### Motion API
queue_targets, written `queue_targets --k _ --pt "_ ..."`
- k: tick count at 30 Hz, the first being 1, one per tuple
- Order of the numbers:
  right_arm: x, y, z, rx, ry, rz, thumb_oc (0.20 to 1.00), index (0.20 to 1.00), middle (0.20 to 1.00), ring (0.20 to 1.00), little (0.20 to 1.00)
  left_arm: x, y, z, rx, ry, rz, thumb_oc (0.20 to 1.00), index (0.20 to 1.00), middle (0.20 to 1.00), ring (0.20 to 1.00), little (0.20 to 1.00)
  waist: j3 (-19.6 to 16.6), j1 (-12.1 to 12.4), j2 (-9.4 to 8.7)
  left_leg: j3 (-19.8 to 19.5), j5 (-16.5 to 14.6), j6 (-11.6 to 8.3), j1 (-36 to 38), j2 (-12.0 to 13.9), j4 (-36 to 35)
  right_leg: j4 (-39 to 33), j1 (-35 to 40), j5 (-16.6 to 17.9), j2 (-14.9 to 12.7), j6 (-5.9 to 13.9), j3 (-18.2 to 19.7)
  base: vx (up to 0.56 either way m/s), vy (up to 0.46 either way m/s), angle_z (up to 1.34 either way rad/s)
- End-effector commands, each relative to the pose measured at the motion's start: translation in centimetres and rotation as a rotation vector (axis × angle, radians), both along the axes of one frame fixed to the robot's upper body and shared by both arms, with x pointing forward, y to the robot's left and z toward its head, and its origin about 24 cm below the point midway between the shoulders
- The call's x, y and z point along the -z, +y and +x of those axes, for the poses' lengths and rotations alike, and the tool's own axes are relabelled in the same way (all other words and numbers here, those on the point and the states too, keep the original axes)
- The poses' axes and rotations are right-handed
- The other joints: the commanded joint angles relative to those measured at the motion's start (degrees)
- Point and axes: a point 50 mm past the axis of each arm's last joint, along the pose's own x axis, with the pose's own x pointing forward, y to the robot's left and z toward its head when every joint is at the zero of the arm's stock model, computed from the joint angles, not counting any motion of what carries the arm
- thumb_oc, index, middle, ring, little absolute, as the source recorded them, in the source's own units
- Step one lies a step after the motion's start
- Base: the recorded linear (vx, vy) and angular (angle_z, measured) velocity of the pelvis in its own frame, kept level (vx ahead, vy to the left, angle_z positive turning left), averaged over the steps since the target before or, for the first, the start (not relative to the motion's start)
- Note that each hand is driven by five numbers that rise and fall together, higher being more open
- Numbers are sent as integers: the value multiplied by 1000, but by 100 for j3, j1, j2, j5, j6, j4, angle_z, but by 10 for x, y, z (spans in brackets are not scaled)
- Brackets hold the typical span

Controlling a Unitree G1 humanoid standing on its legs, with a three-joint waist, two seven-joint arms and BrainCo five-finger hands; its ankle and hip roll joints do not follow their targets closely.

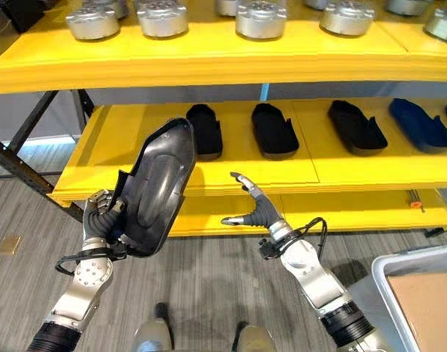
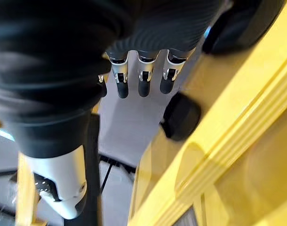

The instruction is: Move parts from the plastic box to the shelf.

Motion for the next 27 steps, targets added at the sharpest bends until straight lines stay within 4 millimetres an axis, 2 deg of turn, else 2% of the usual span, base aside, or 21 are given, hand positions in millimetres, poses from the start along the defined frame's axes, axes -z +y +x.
queue_targets --k 1,4,8,10,14,20,27 --pt "-24 7 -8 -90 -108 56 1000 1000 1000 1000 1000 -37 3 4 -3 -221 -73 200 200 200 200 200 -118 23 -33 258 467 -182 611 -158 -401 -353 317 276 -120 408 37 57 344 -31" --pt "-17 4 -8 -76 -76 58 1000 1000 1000 1000 1000 -36 -2 10 -8 -216 -80 200 200 200 200 200 -117 -15 29 183 304 -172 593 -305 -247 -178 262 253 -198 434 91 87 283 -22" --pt "-11 8 -9 -101 -43 83 1000 1000 1000 1000 1000 -35 -3 17 -30 -197 -77 200 200 200 200 200 -160 -40 12 147 -97 -111 852 -611 -395 -376 303 494 -306 648 190 99 163 13" --pt "-10 12 -9 -121 -45 76 1000 1000 1000 1000 1000 -34 -1 22 -57 -182 -85 200 200 200 200 200 -190 -13 -26 159 -173 -92 947 -674 -497 -568 358 616 -356 741 177 94 67 -9" --pt "-12 20 -10 -146 -50 89 1000 1000 1000 1000 1000 -30 4 25 -134 -160 -116 200 200 200 200 200 -217 47 -95 205 -252 -79 987 -710 -541 -797 422 703 -378 803 122 67 -11 -1" --pt "-21 31 -9 -191 -69 100 1000 1000 1000 1000 1000 -25 6 33 -231 -137 -141 200 200 200 200 200 -146 65 -163 172 -255 -111 848 -654 -436 -790 388 643 -327 778 151 37 -39 -4" --pt "-34 36 -3 -235 -92 70 1000 1000 1000 1000 1000 -17 0 50 -289 -85 -220 200 200 200 200 200 -34 -59 -139 120 -230 -153 653 -554 -187 -529 193 510 -225 714 307 70 -8 -2"
